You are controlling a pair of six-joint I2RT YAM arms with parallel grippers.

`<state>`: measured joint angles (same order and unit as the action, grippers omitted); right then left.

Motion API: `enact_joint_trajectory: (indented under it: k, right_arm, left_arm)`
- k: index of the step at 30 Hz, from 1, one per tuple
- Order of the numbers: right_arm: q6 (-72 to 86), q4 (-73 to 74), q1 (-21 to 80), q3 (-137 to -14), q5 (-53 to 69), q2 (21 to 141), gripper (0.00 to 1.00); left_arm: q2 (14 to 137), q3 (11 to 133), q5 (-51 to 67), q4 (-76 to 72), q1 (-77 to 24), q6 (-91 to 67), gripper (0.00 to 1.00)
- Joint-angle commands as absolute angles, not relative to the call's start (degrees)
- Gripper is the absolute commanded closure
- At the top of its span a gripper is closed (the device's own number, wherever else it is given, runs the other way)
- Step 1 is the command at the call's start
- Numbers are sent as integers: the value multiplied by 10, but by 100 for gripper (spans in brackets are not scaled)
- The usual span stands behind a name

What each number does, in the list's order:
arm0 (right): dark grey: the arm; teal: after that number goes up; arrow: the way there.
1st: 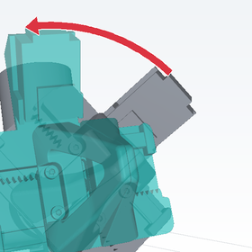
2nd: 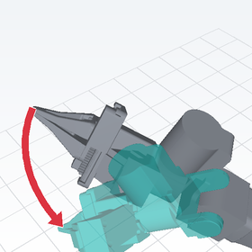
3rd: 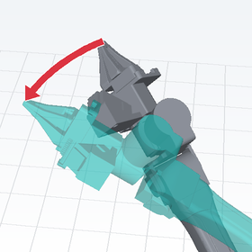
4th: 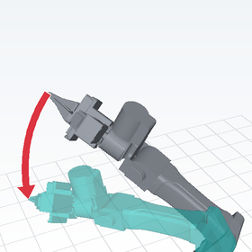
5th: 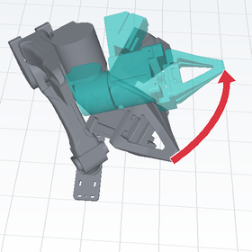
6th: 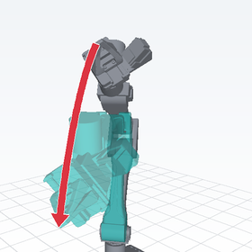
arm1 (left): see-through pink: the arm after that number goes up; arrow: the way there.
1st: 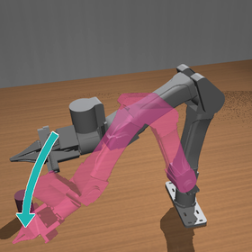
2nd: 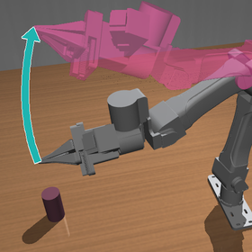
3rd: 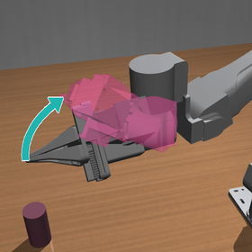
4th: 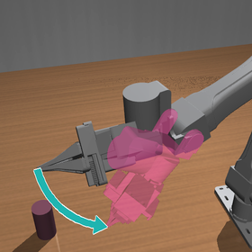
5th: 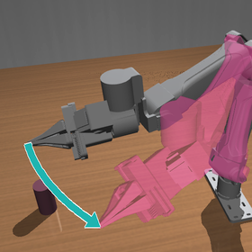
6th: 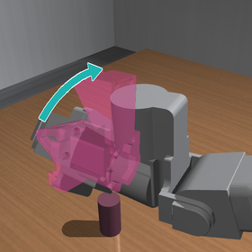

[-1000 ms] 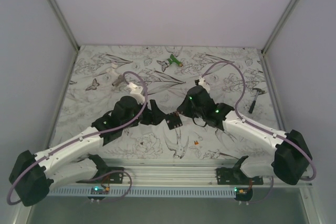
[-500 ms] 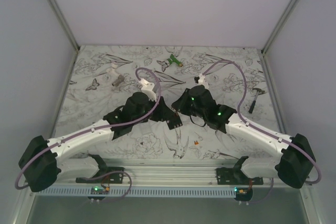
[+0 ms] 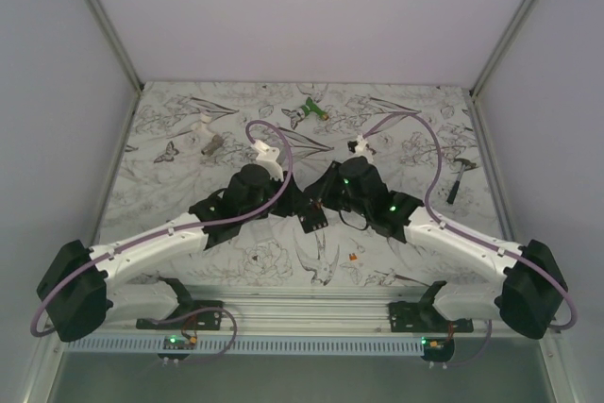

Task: Snap on the fuse box
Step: Pick up the fuse from the center of the board.

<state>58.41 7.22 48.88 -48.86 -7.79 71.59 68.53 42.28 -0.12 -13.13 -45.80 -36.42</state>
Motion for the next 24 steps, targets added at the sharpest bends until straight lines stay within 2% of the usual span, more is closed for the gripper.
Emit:
enact_joint_trajectory:
  k: [1,8,12,18,24]
  right_arm:
    - [603,39,500,-481,-71,710,79]
    - [610,9,507,-464,-67,708,79]
    - [609,-13,507,-452,-62,706,76]
    - [530,-22,500,-446,-77,672,65]
    - [350,-92,441,-420,66,621,61]
  left_arm:
    - [686,436,-19,-150,-462,-371,76]
    - [678,432,-16,-150,-462,-372,100]
    - [670,423,-19,-150,-462,-363,100]
    - [637,396,-3,-148,-448,-328,100]
    - [570,372,105,-148,-400,-280,100]
